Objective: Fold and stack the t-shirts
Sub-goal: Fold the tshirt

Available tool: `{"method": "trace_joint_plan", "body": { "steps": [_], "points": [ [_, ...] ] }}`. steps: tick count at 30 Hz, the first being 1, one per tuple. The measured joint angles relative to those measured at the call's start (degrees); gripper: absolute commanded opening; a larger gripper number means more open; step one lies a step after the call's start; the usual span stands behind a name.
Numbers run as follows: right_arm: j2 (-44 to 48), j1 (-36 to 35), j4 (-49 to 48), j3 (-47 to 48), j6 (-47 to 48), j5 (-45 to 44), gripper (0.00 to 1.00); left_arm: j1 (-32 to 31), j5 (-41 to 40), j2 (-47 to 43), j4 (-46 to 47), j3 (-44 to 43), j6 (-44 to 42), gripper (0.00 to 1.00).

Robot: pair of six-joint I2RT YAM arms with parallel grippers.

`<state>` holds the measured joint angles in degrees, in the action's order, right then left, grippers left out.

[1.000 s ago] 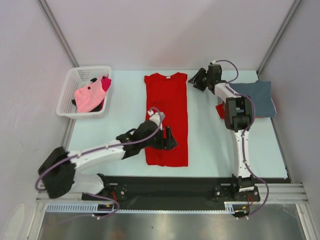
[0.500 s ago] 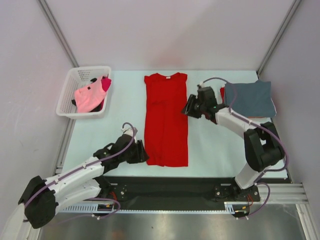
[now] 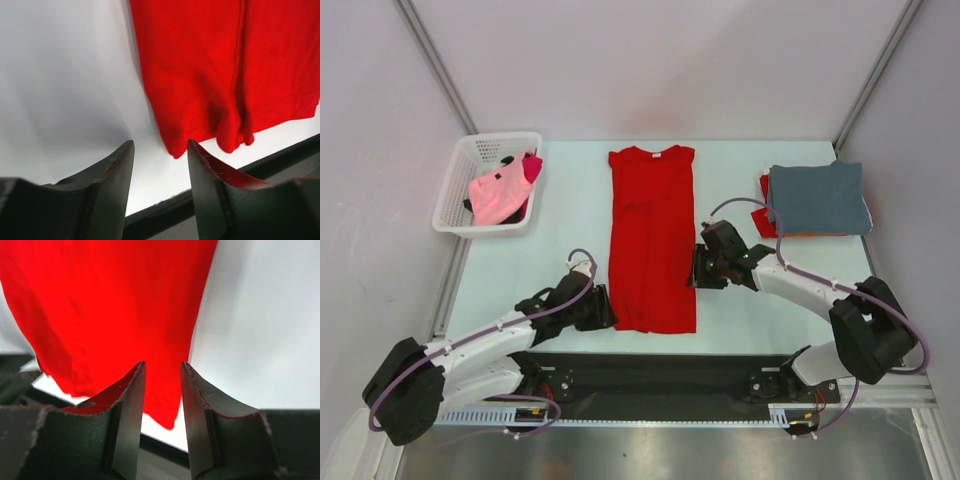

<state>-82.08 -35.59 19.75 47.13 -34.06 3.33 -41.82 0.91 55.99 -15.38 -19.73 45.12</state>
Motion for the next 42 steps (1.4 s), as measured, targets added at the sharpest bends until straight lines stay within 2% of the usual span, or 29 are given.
{"method": "trace_joint_plan", "body": {
  "steps": [4, 7, 8, 11, 16, 25, 28, 29, 31, 32, 34, 38, 42],
  "points": [
    [3.3, -2.3, 1.5, -2.8, -0.9, -0.1, 0.4, 0.0, 0.0, 1.9, 2.4, -0.1, 0.5, 0.37],
    [4.9, -3.8, 3.0, -3.7, -1.6, -0.1, 0.43, 0.0, 0.2, 2.5, 2.8, -0.1, 1.0, 0.22],
    [5.0, -4.3, 3.4, -3.8, -1.9, -0.2, 0.44, 0.0, 0.4, 2.5, 2.9, -0.1, 1.1, 0.13],
    [5.0, -6.1, 4.0, -4.9, -3.0, -0.4, 0.44, 0.0, 0.9, 2.2, 3.5, 0.3, 1.5, 0.0],
    [5.0, -8.3, 4.7, -7.8, -5.0, -0.3, 0.43, 0.2, 1.0, -0.5, 1.9, 1.3, 1.3, 0.0],
    [5.0, -9.6, 3.5, -11.0, -7.9, -0.1, 0.35, 2.6, 0.9, -4.3, -2.1, 2.1, 0.9, 0.0],
    [5.1, -9.8, 2.4, -11.5, -8.5, 0.3, 0.34, 2.6, 0.8, -4.3, -2.6, 2.9, 0.9, 0.06],
    [5.2, -9.9, 2.0, -11.7, -8.7, 0.5, 0.35, 2.6, 0.9, -4.2, -2.7, 3.0, 0.9, 0.16],
    [5.7, -10.0, 1.3, -12.3, -9.3, 0.8, 0.35, 2.7, 1.0, -4.3, -2.7, 3.0, 0.9, 0.24],
    [6.1, -10.0, 1.0, -12.6, -9.5, 0.9, 0.36, 2.7, 1.1, -4.5, -2.7, 3.0, 0.9, 0.32],
    [7.0, -10.1, 1.0, -13.2, -10.1, 1.0, 0.36, 2.8, 1.4, -5.8, -3.2, 3.0, 0.9, 0.36],
    [9.0, -10.1, 1.3, -13.5, -11.0, 0.9, 0.38, 2.8, 2.3, -11.0, -5.2, 3.0, 1.0, 0.56],
    [10.0, -10.2, 1.3, -13.2, -11.3, 1.0, 0.4, 2.8, 2.3, -12.4, -5.9, 2.5, 1.2, 0.58]
  ]
}}
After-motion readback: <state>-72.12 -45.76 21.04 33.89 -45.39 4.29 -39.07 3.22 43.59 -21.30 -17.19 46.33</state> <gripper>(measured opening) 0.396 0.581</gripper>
